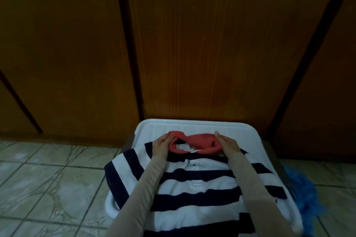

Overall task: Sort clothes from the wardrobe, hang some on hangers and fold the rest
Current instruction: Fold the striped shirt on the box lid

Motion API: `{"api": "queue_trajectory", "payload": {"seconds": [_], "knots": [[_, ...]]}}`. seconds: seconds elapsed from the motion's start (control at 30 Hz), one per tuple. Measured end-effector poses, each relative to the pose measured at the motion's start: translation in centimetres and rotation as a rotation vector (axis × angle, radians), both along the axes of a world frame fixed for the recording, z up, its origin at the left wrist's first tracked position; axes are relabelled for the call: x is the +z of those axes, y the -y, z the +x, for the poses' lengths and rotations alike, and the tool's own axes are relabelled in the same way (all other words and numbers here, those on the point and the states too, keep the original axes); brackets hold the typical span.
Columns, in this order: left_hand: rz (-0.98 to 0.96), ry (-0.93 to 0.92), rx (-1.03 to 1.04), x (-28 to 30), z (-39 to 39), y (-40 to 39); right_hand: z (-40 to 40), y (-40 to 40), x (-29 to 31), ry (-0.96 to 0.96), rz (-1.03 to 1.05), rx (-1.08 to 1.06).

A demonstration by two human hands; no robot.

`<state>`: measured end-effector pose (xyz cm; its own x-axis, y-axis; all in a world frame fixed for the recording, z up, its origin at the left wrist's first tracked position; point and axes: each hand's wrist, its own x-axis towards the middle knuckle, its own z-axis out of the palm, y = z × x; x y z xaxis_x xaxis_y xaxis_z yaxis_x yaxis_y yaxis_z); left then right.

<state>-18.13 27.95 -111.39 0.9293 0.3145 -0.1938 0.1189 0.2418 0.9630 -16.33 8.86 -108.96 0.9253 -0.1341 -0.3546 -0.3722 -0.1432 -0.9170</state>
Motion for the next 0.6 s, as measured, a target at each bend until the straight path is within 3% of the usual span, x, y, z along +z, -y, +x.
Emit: {"api": "queue_trajectory", "payload": {"seconds": [0.37, 0.5, 0.6], "knots": [[-0.092, 0.005, 0.029, -0.3, 0.4, -0.2, 0.8, 1.1, 2.2, -0.137, 0.096, -0.101], [-0.134, -0.018, 0.031, -0.3, 0.5, -0.2, 0.7, 1.8, 2.3, -0.202, 0.386, -0.216], [-0.222, -0.081, 0.063, -0.1, 0.4, -0.4, 0.3, 1.8, 2.5, -0.309, 0.575, -0.184]]}}
